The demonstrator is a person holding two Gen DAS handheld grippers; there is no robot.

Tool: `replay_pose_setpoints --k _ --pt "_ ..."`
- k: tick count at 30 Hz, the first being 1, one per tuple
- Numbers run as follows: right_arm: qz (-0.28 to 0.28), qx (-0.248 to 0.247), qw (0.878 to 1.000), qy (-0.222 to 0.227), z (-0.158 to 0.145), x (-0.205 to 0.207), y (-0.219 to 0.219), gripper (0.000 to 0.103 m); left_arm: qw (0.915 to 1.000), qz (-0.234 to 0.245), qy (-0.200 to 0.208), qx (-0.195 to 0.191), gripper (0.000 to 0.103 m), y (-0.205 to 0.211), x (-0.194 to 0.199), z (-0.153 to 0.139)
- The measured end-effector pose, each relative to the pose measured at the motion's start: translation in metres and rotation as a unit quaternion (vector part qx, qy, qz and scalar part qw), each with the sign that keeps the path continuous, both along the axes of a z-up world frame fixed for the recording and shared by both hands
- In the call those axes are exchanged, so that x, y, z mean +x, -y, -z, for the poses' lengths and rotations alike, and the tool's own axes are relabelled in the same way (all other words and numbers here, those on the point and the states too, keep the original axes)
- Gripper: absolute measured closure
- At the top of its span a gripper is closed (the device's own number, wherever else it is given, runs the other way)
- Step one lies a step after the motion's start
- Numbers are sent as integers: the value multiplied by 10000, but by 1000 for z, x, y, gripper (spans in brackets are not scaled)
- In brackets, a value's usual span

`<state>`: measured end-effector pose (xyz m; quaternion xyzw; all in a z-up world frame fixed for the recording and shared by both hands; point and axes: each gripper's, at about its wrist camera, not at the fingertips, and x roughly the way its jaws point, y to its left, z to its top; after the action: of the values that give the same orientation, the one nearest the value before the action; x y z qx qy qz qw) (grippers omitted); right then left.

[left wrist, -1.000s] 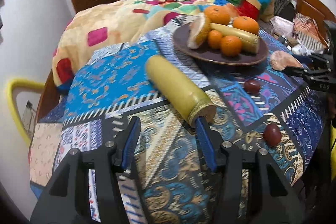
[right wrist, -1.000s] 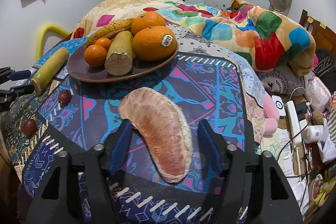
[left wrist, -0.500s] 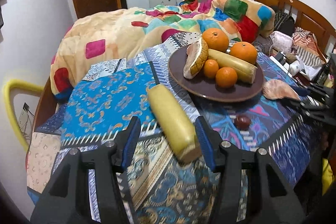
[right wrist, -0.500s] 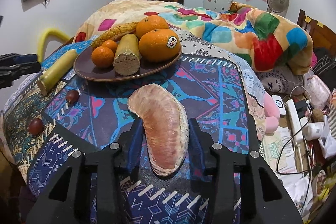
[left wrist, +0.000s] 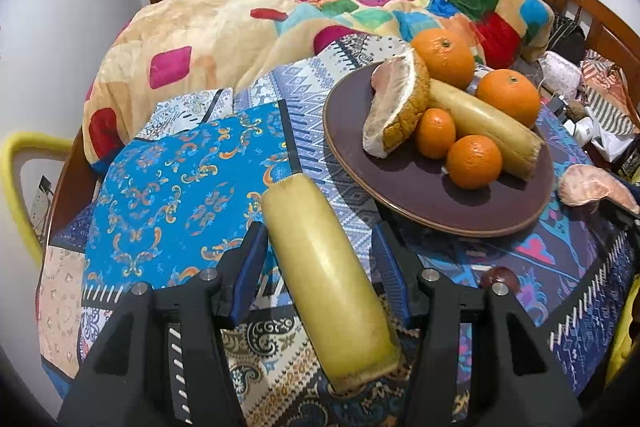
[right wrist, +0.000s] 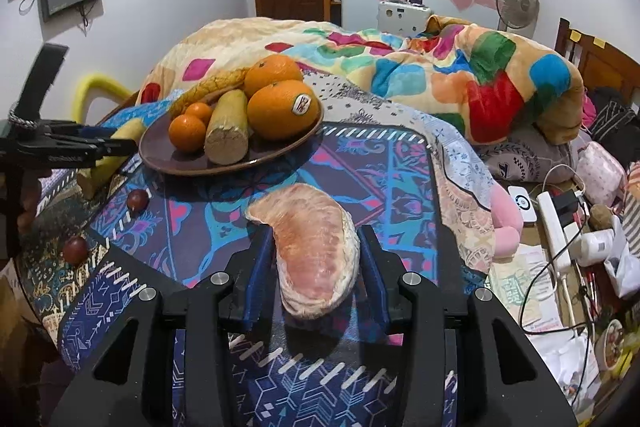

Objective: Organize fruits
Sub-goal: 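Carry the yellow roll onto the plate with the left tool while the right tool places the pomelo segment there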

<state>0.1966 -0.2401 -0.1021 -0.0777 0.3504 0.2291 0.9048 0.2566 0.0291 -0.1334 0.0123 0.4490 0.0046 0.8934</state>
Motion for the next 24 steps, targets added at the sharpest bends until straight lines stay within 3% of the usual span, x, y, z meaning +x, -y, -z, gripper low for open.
replay_pose_setpoints --k 12,24 --pt "15 187 9998 120 -11 -1 -1 65 9997 97 49 212 60 6 -2 -3" --pt "-43 406 9982 445 -43 -18 -9 65 9954 389 868 83 66 23 -54 -66"
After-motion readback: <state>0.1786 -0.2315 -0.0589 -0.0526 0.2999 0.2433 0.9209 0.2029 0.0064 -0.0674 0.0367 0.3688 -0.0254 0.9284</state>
